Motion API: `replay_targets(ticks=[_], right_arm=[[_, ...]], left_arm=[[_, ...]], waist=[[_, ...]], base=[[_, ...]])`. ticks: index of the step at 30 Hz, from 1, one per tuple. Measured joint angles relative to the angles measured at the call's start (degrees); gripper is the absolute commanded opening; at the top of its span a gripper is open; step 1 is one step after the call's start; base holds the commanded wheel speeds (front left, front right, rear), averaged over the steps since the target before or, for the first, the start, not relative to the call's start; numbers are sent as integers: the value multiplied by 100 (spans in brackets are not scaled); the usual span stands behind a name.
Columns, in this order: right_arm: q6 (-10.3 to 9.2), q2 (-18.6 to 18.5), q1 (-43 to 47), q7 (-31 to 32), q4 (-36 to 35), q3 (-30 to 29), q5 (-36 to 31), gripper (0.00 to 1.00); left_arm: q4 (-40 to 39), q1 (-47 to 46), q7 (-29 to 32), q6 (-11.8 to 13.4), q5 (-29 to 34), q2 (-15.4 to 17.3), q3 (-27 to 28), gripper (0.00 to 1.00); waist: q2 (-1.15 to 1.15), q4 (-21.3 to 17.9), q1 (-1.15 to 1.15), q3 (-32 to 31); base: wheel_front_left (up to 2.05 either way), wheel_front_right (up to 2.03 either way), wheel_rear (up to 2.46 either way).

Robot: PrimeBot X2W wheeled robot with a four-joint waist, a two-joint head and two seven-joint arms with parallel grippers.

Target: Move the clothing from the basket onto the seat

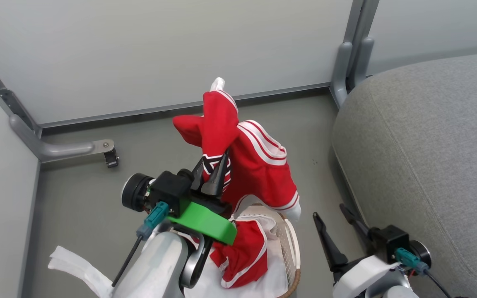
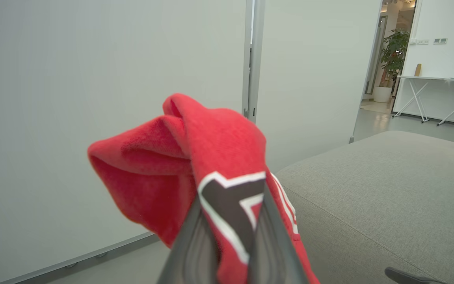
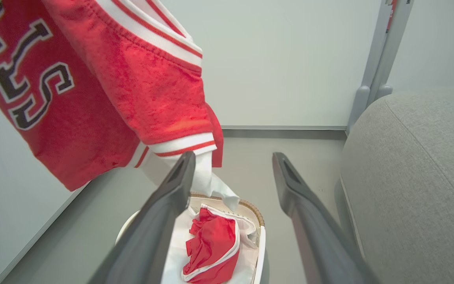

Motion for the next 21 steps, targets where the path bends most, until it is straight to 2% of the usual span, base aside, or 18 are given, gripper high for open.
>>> replay_targets(ticks=[13, 17, 21], right_arm=[[0, -132, -895, 0, -136, 1048, -46, 100], [0, -108, -1213, 0, -32, 1413, -38, 100], [0, -44, -1501, 0, 277, 1541, -180, 100]], left_arm=[[-40, -2, 0, 96, -245, 0, -314, 0], [-34, -3, 0, 114, -296, 0, -380, 0], [-43, -3, 0, 143, -358, 2, -478, 0]], waist=[[0, 112, 0, -1], [0, 185, 0, -10], [0, 254, 0, -10]], base=[[0, 0, 0], [0, 0, 0], [0, 0, 0]])
